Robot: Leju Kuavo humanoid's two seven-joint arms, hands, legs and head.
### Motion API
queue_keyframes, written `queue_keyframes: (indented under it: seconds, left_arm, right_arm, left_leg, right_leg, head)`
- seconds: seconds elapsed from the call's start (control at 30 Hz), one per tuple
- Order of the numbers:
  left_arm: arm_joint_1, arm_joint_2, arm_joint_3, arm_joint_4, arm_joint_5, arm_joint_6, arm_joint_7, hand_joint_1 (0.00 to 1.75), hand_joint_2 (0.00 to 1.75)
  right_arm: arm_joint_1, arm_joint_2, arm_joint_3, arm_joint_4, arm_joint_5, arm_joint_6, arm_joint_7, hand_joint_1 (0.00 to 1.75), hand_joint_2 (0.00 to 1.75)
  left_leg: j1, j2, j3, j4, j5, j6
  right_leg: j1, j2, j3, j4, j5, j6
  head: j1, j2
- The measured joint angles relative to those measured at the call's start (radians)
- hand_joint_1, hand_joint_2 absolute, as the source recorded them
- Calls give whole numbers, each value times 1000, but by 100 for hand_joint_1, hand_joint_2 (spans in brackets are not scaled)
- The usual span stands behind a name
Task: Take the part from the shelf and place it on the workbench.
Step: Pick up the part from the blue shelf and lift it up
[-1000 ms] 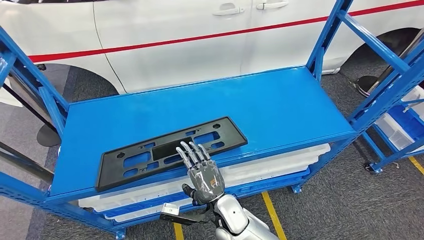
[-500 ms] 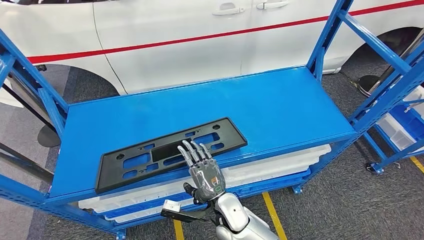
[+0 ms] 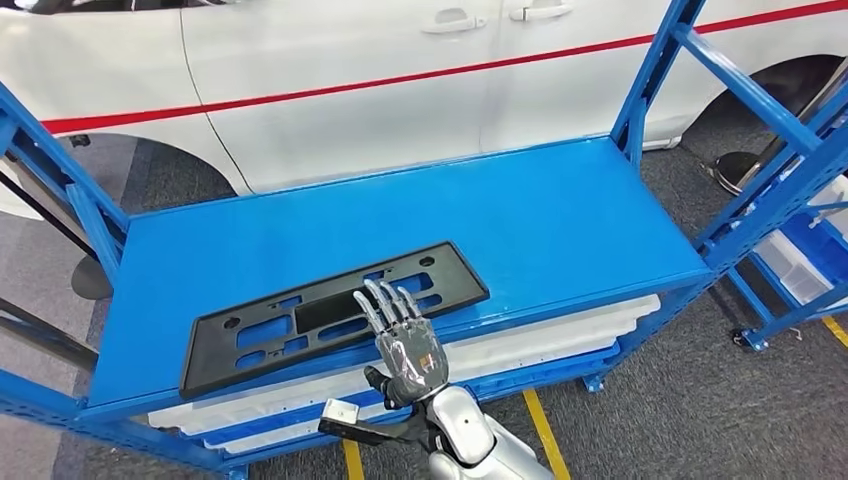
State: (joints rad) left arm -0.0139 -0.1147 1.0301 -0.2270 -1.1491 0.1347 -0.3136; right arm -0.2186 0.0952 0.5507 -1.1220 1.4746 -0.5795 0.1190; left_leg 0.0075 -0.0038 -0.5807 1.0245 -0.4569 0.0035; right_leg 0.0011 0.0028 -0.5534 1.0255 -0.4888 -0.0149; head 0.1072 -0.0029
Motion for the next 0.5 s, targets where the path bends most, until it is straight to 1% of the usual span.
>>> queue_keyframes:
  seconds: [0.07, 0.1, 0.17, 0.2, 0.33, 0.4, 0.43, 0.47, 0.5]
  left_arm:
    - [1, -1, 0, 0, -1, 0, 0, 0, 0]
    - [2, -2, 0, 0, -1, 0, 0, 0, 0]
    - [3, -3, 0, 0, -2, 0, 0, 0, 0]
    - [3, -4, 0, 0, -2, 0, 0, 0, 0]
    - [3, -4, 0, 0, -2, 0, 0, 0, 0]
    - [3, -4, 0, 0, -2, 0, 0, 0, 0]
    - [2, -4, 0, 0, -2, 0, 0, 0, 0]
    - [2, -4, 0, 0, -2, 0, 0, 0, 0]
    - [2, -4, 0, 0, -2, 0, 0, 0, 0]
  right_arm:
    - [0, 1, -1, 0, 1, 1, 0, 0, 175]
    - [-1, 1, -3, 0, 1, 1, 0, 0, 175]
    - [-2, 2, -5, 0, 1, 1, 0, 0, 175]
    - [-2, 2, -6, 0, 1, 1, 0, 0, 175]
    - [-3, 2, -7, 0, 1, 1, 0, 0, 175]
    - [-3, 2, -8, 0, 1, 1, 0, 0, 175]
    - [-2, 1, -9, 1, 1, 2, 0, 0, 175]
    - [0, 1, -10, 2, 1, 2, 0, 0, 175]
    - [2, 0, -11, 3, 1, 2, 0, 0, 175]
  left_leg:
    - [1, 0, 4, -9, 2, 9]
    - [4, 1, 9, -15, 3, 15]
    - [9, 2, 18, -26, 6, 24]
    - [9, 2, 20, -27, 5, 25]
    - [9, 2, 20, -27, 5, 27]
    - [9, 3, 21, -27, 4, 29]
    - [8, 3, 21, -27, 3, 31]
    - [8, 3, 23, -26, 0, 33]
    - [8, 2, 28, -24, -5, 32]
  right_leg:
    - [0, -1, 1, -1, -3, 11]
    - [0, -2, -1, 6, -10, 16]
    - [2, -3, -8, 27, -25, 23]
    - [2, -4, -12, 37, -31, 24]
    - [2, -3, -14, 43, -34, 24]
    - [1, -3, -41, 94, -59, 26]
    - [-1, -2, -67, 141, -79, 27]
    - [-3, -2, -105, 205, -97, 30]
    - [-7, -2, -117, 210, -77, 32]
  head:
    - [0, 0]
    - [0, 0]
    - [1, 0]
    - [1, 0]
    - [1, 0]
    - [1, 0]
    - [1, 0]
    - [1, 0]
    - [1, 0]
